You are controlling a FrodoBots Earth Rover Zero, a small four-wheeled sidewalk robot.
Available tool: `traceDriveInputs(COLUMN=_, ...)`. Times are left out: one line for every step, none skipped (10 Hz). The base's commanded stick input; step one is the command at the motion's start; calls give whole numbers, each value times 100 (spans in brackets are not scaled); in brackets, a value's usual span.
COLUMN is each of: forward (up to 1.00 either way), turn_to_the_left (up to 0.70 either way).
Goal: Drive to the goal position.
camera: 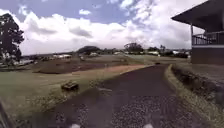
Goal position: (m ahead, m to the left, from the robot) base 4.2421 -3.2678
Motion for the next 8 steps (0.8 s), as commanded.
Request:
traceDriveInputs(forward=70, turn_to_the_left=-35)
traceDriveInputs(forward=70, turn_to_the_left=-35)
traceDriveInputs(forward=70, turn_to_the_left=-35)
traceDriveInputs(forward=70, turn_to_the_left=-35)
traceDriveInputs(forward=70, turn_to_the_left=-35)
traceDriveInputs(forward=70, turn_to_the_left=-35)
traceDriveInputs(forward=70, turn_to_the_left=-35)
traceDriveInputs(forward=70, turn_to_the_left=-1)
